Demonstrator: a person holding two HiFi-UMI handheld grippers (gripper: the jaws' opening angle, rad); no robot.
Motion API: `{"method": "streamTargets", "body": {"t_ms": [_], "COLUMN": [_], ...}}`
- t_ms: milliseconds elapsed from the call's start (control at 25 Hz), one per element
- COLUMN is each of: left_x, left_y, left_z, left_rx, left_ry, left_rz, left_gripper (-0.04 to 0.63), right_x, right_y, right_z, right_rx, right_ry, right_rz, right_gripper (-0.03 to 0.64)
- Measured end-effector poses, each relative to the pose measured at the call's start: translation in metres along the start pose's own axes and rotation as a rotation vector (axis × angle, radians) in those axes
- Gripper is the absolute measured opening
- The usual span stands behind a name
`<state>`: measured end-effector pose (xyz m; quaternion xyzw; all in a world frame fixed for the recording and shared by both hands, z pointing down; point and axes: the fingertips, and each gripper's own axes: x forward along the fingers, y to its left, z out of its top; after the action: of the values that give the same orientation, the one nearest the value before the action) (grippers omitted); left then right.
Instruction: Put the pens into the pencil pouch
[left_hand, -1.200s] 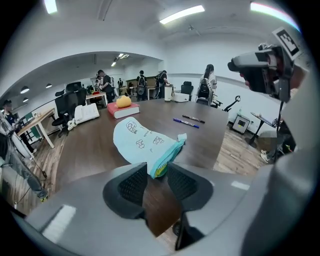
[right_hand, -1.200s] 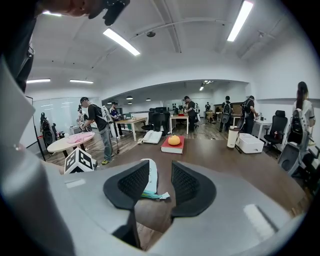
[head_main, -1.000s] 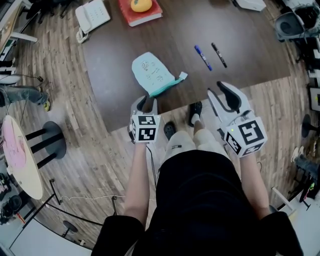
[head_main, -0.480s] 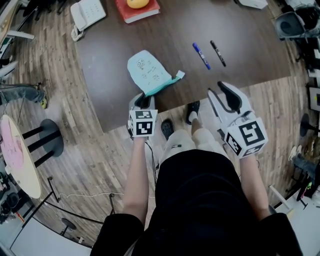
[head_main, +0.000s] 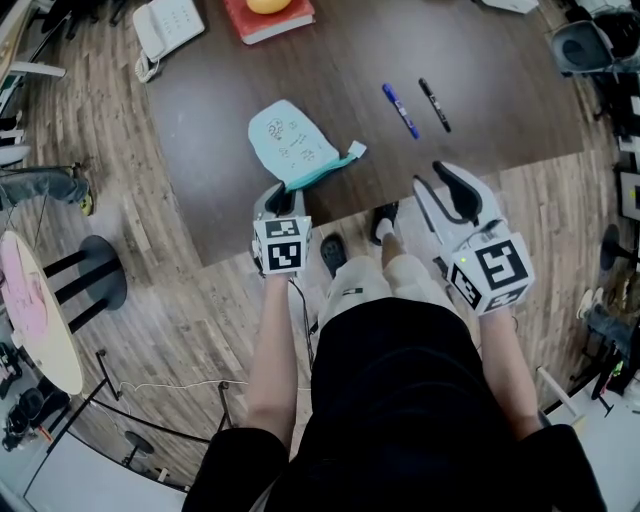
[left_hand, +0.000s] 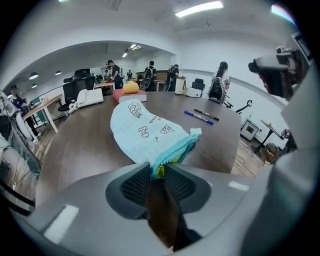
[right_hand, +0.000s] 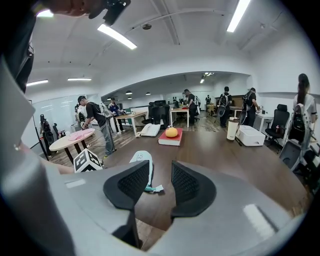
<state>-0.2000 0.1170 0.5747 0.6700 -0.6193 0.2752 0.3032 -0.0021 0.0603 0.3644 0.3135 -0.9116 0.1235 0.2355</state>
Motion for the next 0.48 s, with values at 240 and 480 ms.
{"method": "streamTargets", "body": {"t_ms": [240,480], "left_x": [0.0003,-0.0027], "left_y": [-0.0005,-0.0028], "left_z": [0.0027,0.0045], "left_rx": [-0.024,-0.075], "left_ry": [-0.004,0.011], "left_rz": [0.006,-0.015], "left_gripper": [0.077,0.055], "right_x": [0.0039,0.0034], "right_y": [-0.0062,-0.0091], "right_z": [-0.0024,-0.0042], "right_rx": [0.009,0.016], "right_ry": [0.002,0.001], "right_rz": [0.007,0.016], "right_gripper": [0.121,0.121]}}
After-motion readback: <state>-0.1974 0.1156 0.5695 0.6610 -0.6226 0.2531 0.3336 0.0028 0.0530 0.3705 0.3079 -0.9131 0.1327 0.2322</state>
